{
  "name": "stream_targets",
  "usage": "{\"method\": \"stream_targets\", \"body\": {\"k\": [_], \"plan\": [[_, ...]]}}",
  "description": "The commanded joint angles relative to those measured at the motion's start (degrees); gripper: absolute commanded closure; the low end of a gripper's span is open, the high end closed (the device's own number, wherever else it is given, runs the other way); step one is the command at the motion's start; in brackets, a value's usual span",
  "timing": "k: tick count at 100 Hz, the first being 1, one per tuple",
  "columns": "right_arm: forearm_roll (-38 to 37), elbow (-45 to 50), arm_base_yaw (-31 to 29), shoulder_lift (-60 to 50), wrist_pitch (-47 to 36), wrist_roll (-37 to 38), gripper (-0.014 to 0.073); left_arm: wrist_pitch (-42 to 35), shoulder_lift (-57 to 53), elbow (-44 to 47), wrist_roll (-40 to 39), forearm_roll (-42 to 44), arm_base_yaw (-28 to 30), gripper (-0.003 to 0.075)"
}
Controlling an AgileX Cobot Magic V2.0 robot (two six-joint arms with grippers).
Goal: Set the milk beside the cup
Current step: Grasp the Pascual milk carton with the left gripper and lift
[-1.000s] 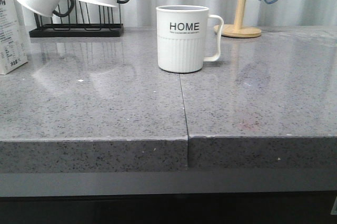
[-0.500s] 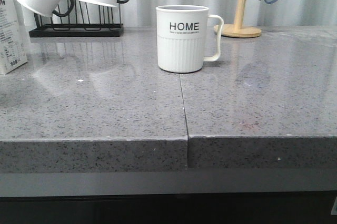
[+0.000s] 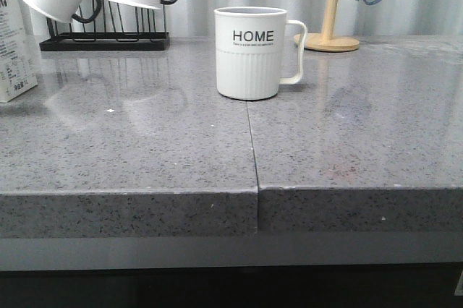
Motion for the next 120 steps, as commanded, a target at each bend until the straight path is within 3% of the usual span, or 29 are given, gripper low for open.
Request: {"method": "stream_targets", "body": {"k": [1, 16, 26, 36, 48, 58, 73, 93, 120], "plan": [[-0.2, -1.5, -0.3, 0.5, -4.2, 0.0, 0.0662, -5.6, 1.2, -4.3, -0.5, -0.7, -0.4, 0.0066], [-0.2, -1.5, -0.3, 0.5, -4.2, 0.0, 0.0662, -6.6, 4.4, -6.3, -0.5, -1.5, -0.4, 0.0069], [-0.2, -1.5, -0.3, 0.5, -4.2, 0.0, 0.0662, -7.0, 5.1, -6.5, -0.5, -2.1, -0.4, 0.0123], [-0.2, -1.5, -0.3, 0.5, -4.2, 0.0, 0.0662, -7.1, 5.2, -6.5, -0.5, -3.0, -0.4, 0.0289], [-0.2, -1.5, -0.3, 0.5, -4.2, 0.0, 0.0662, -7.0, 5.2, -6.5, -0.4, -3.6, -0.4, 0.0556], [-0.2, -1.5, -0.3, 0.5, -4.2, 0.0, 0.0662, -6.9, 5.2, -6.6, -0.3, -3.6, -0.5, 0.0686], [-0.2, -1.5, -0.3, 0.5, -4.2, 0.0, 0.0662, -6.5, 4.5, -7.3, 1.6, -6.3, -2.6, 0.0694], [-0.2, -1.5, -0.3, 0.5, -4.2, 0.0, 0.0662, -5.9, 3.4, -10.0, 13.1, -17.9, -8.4, 0.0695], [-0.2, -1.5, -0.3, 0.5, -4.3, 0.0, 0.0662, -5.9, 3.4, -15.1, 21.3, -27.4, -17.9, 0.0695]]}}
